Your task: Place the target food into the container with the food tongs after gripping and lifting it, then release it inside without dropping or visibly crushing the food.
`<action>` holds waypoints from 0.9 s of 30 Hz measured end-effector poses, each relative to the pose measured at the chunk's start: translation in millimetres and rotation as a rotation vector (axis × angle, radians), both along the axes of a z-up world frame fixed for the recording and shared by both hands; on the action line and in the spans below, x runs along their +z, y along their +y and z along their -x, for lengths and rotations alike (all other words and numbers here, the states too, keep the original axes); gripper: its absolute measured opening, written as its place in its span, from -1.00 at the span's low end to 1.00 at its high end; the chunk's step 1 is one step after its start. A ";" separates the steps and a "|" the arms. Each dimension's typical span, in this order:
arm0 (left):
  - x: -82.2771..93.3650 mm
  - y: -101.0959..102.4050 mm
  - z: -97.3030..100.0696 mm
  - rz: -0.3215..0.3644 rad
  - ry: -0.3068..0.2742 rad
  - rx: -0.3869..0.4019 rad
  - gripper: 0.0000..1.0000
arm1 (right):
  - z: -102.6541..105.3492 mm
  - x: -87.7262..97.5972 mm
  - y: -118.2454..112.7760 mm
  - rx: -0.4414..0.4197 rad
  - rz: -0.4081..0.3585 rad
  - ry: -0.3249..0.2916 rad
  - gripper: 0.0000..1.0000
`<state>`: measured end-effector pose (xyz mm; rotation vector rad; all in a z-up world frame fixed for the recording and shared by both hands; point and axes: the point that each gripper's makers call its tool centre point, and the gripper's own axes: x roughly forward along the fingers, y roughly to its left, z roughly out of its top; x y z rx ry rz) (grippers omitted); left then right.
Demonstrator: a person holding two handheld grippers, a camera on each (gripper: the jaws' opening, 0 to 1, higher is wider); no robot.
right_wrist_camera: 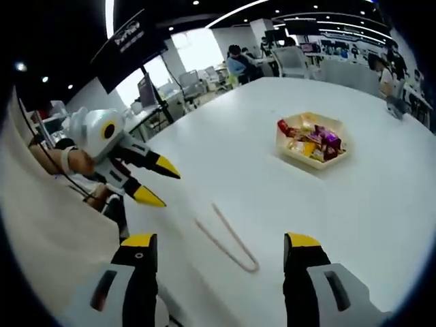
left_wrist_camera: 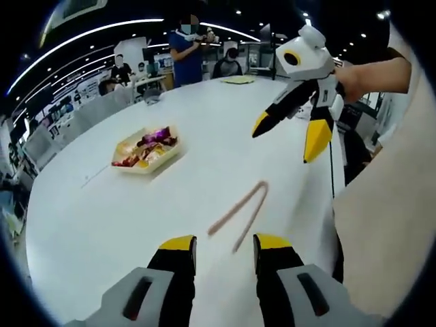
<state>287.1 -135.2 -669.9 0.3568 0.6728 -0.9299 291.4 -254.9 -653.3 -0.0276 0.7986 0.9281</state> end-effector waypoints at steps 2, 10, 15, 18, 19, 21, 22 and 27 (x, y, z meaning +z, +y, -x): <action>5.1 -0.2 -0.2 0.009 -0.010 0.009 -0.35 | 0.5 5.0 0.5 -0.002 -0.012 -0.014 0.62; 27.9 -0.7 0.7 0.047 -0.048 0.049 -0.36 | -0.6 36.7 1.3 -0.045 -0.107 -0.067 0.74; 48.2 2.2 -3.6 0.079 -0.103 0.104 -0.27 | -1.6 52.8 0.4 -0.053 -0.132 -0.108 0.75; 67.6 5.3 -9.9 0.122 -0.140 0.156 -0.15 | -2.4 66.9 2.6 -0.053 -0.168 -0.143 0.76; 71.7 5.7 -11.2 0.133 -0.148 0.165 -0.11 | -2.6 68.0 2.7 -0.051 -0.167 -0.148 0.76; 80.4 6.2 -13.8 0.160 -0.160 0.188 -0.02 | -4.6 76.7 3.2 -0.048 -0.170 -0.184 0.76; 81.8 6.4 -14.3 0.164 -0.162 0.191 0.01 | -5.1 79.1 3.2 -0.048 -0.170 -0.192 0.76; 106.8 9.0 -18.8 0.242 -0.190 0.242 0.14 | -10.2 95.6 0.6 -0.063 -0.170 -0.252 0.78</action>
